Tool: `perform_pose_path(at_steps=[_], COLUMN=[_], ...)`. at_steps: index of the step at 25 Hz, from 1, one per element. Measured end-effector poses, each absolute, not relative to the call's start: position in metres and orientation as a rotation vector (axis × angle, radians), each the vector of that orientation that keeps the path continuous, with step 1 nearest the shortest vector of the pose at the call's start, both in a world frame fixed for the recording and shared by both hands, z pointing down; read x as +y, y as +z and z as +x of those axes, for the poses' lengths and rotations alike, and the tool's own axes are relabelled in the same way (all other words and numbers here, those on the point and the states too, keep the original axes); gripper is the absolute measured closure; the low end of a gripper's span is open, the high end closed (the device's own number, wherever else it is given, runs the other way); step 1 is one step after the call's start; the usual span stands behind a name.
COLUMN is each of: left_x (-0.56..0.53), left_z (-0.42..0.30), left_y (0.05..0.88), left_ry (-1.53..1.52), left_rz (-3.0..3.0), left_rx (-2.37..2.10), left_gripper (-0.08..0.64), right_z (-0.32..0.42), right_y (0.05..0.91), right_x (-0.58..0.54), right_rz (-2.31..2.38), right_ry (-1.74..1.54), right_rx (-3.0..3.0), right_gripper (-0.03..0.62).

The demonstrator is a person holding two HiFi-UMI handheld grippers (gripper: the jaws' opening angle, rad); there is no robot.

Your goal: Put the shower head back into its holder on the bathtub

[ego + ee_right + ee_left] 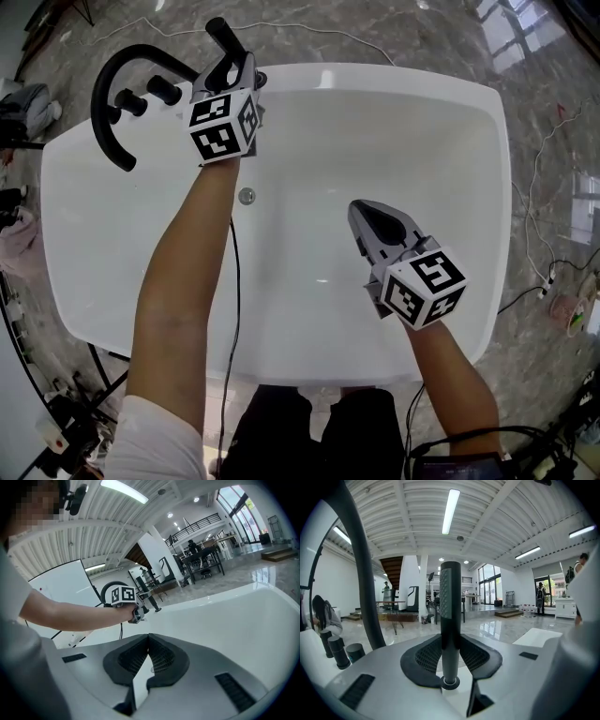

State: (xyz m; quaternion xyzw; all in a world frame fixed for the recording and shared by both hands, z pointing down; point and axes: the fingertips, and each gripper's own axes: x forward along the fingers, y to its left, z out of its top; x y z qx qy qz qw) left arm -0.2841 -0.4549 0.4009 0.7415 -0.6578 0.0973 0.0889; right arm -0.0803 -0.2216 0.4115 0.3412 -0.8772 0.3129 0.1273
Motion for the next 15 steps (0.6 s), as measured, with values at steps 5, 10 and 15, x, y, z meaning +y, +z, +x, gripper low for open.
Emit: perform_pose_path(at_steps=[5, 10, 15], left_x=[-0.460, -0.467, -0.469], left_z=[-0.277, -0.274, -0.275], left_y=[0.406, 0.406, 0.418], left_ry=[0.339, 0.397, 0.401], left_rz=[2.254, 2.294, 2.274], left_rx=[-1.929, -1.918, -1.888], left_gripper=[0.433, 0.433, 0.433], right_z=[-0.089, -0.092, -0.090], right_y=[0.417, 0.425, 0.433], right_x=[-0.211, -0.200, -0.198], right_rz=[0.967, 0.946, 0.939], right_ry=[0.917, 0.934, 0.942], right_rx=[-2.547, -2.532, -2.518], right_gripper=[0.581, 0.581, 0.581])
